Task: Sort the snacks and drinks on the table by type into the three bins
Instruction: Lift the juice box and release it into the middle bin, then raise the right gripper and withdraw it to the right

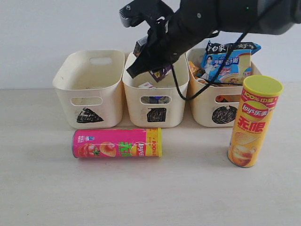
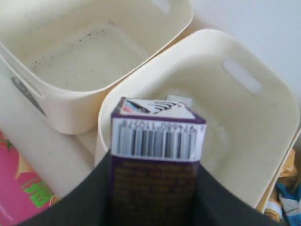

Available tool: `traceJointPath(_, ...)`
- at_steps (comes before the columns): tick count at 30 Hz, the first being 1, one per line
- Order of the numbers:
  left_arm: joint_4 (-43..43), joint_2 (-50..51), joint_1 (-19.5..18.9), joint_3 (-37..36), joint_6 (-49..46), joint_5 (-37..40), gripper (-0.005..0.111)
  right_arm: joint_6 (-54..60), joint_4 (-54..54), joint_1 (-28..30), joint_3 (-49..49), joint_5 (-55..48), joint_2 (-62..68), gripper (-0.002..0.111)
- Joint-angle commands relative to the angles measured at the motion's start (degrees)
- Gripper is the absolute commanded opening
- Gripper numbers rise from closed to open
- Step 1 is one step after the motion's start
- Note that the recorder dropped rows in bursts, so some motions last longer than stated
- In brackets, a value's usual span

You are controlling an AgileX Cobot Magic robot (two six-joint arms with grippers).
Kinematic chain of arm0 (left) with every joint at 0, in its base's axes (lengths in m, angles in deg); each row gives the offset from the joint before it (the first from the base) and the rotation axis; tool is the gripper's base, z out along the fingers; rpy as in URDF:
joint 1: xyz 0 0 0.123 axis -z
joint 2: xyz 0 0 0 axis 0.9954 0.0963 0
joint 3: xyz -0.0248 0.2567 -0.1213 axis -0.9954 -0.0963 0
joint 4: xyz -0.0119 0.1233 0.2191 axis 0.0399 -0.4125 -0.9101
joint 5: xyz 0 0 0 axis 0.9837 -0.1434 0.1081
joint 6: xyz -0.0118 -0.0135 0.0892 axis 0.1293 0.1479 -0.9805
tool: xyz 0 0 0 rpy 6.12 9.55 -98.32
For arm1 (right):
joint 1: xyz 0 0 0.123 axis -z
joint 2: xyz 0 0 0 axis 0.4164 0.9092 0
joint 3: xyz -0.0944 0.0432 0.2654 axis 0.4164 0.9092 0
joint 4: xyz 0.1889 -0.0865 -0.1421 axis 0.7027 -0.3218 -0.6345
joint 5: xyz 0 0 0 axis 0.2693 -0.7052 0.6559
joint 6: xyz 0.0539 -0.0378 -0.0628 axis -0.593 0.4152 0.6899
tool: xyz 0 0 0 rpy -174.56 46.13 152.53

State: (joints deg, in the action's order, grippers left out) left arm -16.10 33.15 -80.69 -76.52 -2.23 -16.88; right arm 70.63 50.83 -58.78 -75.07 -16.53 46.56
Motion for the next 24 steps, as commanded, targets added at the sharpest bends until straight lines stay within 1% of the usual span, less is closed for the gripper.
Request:
traceJointPath(1,0.0,-0.2,-0.2,0.0,0.3,-0.3,0.004,-1.1,-0.3,2.6,1.7,9.4,-2.1,0.0)
traceJointPath(7,0.0,-0.2,-0.2,0.0,0.3,-0.3,0.004,-3.3,0.5,7.1,1.7,14.6,0.1,0.0)
traceJointPath(11,0.0,-0.2,-0.2,0.0,0.3,-0.3,0.004,-0.4,0.5,8.9,1.7,20.3,1.3,0.0)
traceJointPath(16,0.0,-0.2,-0.2,0.0,0.3,-0.3,0.004,3.2,0.5,9.7,1.7,28.0,4.5,0.0)
traceJointPath(19,0.0,-0.2,-0.2,0.0,0.3,-0.3,0.004,2.7,0.5,9.7,1.7,32.0,6.7,0.0)
traceJointPath(24,0.0,-0.2,-0.2,0.0,0.3,-0.3,0.004,0.9,0.5,9.7,1.7,35.0,9.7,0.0)
